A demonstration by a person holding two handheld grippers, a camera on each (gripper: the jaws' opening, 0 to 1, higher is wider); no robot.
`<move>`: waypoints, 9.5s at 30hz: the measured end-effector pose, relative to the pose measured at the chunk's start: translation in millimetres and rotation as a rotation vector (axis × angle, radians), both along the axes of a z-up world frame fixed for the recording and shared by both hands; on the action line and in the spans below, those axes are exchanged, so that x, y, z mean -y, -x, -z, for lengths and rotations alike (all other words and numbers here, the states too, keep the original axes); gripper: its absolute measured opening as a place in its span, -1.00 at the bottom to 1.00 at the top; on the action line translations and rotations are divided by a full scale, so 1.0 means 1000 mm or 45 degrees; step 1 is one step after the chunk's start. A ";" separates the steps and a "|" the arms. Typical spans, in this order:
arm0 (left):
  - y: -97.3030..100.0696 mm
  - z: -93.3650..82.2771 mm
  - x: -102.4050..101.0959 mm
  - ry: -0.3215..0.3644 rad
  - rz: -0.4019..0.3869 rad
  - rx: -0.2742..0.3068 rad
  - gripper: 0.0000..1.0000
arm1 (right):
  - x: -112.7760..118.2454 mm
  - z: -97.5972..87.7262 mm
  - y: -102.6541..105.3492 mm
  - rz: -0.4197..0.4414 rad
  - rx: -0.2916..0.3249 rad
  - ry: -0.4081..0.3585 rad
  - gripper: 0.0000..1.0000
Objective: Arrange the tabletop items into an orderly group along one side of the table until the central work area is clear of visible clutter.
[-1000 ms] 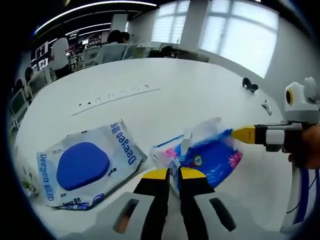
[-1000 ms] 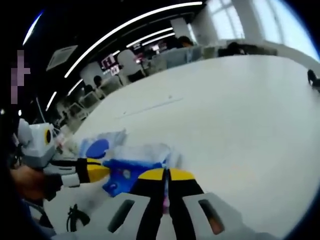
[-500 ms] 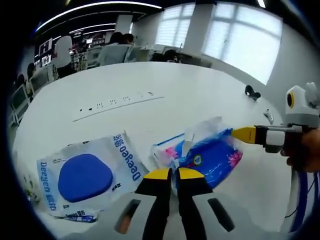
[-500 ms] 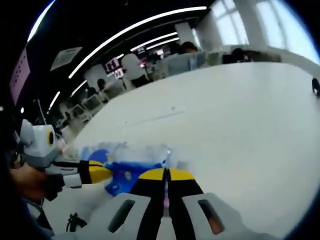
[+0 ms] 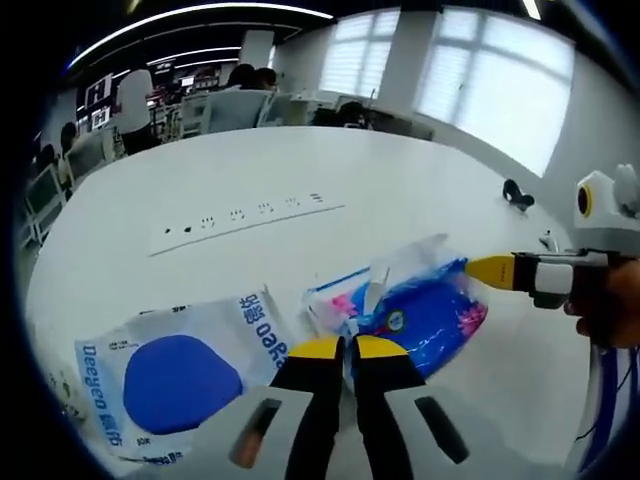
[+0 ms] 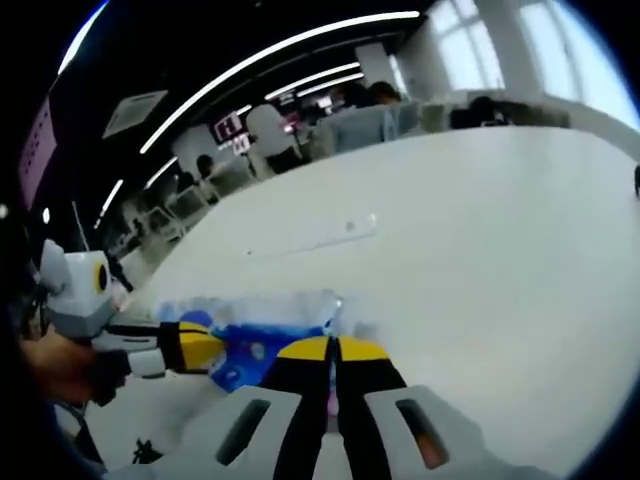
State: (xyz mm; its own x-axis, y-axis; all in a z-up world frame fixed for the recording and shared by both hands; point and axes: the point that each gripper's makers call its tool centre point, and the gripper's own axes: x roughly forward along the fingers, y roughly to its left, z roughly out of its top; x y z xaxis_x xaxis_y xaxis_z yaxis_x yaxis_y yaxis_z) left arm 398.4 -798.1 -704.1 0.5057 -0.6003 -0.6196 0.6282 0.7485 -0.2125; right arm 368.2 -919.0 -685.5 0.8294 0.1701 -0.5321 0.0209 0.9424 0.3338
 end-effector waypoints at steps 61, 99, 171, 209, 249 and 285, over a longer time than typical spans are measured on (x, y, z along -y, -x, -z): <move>-0.013 0.013 -0.008 -0.043 -0.054 -0.049 -0.57 | 0.009 0.014 -0.024 -0.010 -0.028 0.042 -0.66; 0.017 -0.024 -0.053 0.018 0.057 0.087 -0.01 | -0.015 0.004 0.040 -0.090 -0.014 0.067 0.13; 0.110 -0.025 -0.148 0.090 0.040 0.187 0.86 | -0.105 0.011 0.150 -0.276 0.019 0.121 1.00; 0.158 0.008 -0.200 -0.114 -0.147 0.162 0.94 | -0.162 0.034 0.159 -0.436 -0.047 0.388 0.99; 0.186 0.036 -0.200 -0.432 -0.255 0.040 0.48 | -0.204 0.059 0.171 -0.621 -0.197 0.612 -0.50; 0.216 0.040 -0.175 -0.362 -0.315 -0.207 -0.64 | -0.217 0.062 0.174 -0.590 -0.237 0.551 -0.90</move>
State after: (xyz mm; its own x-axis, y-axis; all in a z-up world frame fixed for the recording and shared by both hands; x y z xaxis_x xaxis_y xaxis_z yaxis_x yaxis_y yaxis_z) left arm 182.5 -623.5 -744.0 0.4951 -0.2666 -0.8269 0.3973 0.9159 -0.0574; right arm 193.8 -701.6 -747.1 0.6092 0.2256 -0.7602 -0.3984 0.9160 -0.0474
